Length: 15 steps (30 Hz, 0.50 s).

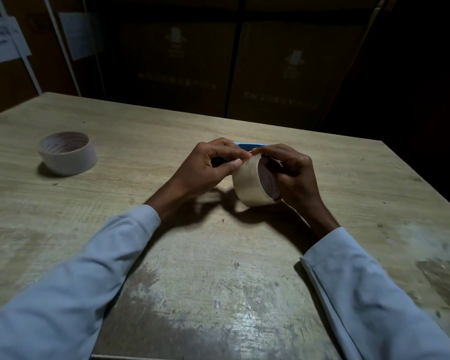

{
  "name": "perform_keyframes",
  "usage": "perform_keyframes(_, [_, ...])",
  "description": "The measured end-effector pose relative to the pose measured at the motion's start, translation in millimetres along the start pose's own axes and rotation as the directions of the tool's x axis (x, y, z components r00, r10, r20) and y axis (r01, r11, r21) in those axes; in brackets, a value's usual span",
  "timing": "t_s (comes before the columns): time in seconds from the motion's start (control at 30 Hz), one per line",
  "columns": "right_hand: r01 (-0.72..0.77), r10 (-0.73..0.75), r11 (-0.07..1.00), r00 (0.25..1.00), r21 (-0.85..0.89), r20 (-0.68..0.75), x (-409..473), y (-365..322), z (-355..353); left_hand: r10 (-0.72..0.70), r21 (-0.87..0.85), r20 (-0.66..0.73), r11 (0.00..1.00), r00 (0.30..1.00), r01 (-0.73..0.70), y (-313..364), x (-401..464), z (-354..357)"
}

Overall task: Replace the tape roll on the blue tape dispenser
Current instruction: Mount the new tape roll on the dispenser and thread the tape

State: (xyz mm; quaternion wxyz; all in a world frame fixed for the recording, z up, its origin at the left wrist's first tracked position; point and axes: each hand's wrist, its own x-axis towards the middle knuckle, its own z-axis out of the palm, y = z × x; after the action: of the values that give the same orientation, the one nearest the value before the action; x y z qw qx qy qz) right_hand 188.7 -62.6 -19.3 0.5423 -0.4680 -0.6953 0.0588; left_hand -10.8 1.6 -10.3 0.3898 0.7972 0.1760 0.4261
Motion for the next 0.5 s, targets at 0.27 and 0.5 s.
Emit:
perform_keyframes(0.27, [0.057,-0.055,0.991,0.998,-0.121,0.017,-0.1,-0.8,-2.0,0.017,0.091,-0.022,0.996,1.000,-0.015,2.8,0.6,0.2])
perform_keyframes(0.5, [0.103,-0.099,0.973,0.995,-0.204,0.031,-1.0,-0.7,-0.9,-0.006,0.108,-0.039,0.994,0.999,0.010,4.5,-0.1,2.1])
